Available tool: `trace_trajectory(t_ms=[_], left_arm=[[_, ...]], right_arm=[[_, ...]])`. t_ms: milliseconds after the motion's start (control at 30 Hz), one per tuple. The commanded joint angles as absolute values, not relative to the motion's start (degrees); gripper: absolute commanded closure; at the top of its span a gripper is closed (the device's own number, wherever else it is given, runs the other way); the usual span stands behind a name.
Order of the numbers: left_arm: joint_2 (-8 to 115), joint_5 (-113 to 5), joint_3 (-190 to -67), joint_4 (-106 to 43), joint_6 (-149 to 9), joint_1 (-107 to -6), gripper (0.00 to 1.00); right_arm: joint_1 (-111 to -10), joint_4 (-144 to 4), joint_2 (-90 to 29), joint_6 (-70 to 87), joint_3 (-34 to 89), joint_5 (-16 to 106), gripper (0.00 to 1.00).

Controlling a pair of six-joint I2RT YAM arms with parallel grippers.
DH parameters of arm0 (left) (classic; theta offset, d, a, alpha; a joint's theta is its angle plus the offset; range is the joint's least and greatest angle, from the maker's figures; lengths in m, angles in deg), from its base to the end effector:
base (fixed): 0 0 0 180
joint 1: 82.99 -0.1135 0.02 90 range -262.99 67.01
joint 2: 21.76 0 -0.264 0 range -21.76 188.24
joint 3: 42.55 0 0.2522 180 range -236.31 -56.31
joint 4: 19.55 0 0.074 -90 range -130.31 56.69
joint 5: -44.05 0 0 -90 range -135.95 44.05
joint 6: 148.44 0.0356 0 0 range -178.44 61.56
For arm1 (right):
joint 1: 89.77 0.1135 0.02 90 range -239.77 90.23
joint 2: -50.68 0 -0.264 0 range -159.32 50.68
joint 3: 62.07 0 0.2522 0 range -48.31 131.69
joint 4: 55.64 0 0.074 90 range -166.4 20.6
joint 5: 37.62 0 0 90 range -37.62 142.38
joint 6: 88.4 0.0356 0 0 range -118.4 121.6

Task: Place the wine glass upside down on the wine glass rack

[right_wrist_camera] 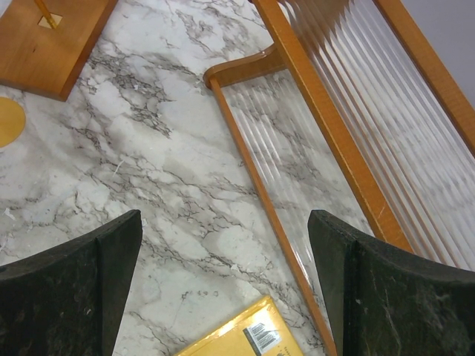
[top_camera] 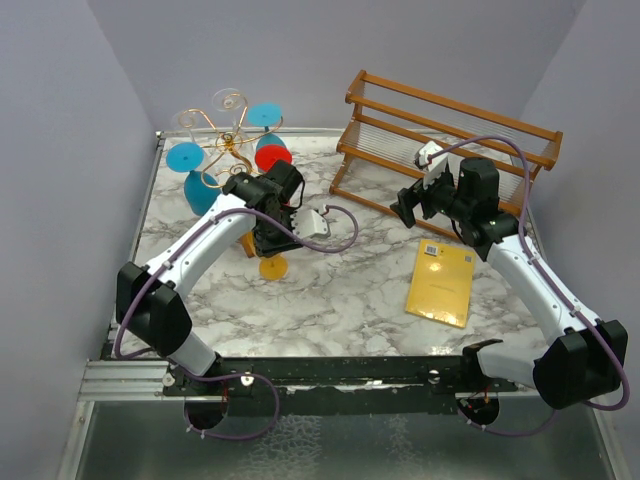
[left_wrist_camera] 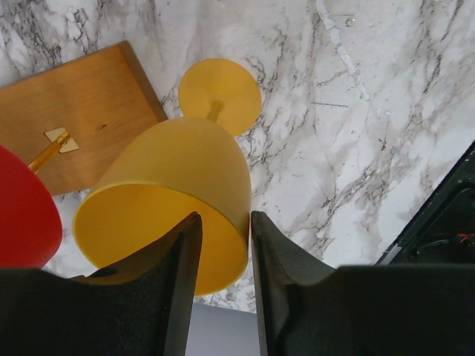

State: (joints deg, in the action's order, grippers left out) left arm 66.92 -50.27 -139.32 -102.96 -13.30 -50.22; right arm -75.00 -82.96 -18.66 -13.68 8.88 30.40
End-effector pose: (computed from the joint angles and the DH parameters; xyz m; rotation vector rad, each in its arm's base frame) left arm 0.2435 -0.1600 0.3070 1.8204 2.2293 -0.0680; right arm 0.2629 0.0831 0.3212 -0.7505 1.8592 0.3809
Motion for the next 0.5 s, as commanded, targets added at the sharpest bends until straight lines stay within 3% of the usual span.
trace_trajectory(t_ms=[0, 467], left_arm=[[67.8, -57.4, -141.6, -106.2, -11.7, -50.5, 0.68], [67.7, -67.9, -145.3, -110.4, -11.1, -50.2, 1.0]], right_arm=[[-75.4, -82.5, -18.3, -14.2, 8.5, 29.2, 0.07], [-75.4, -82.7, -18.0, -14.3, 8.5, 28.7, 0.07]])
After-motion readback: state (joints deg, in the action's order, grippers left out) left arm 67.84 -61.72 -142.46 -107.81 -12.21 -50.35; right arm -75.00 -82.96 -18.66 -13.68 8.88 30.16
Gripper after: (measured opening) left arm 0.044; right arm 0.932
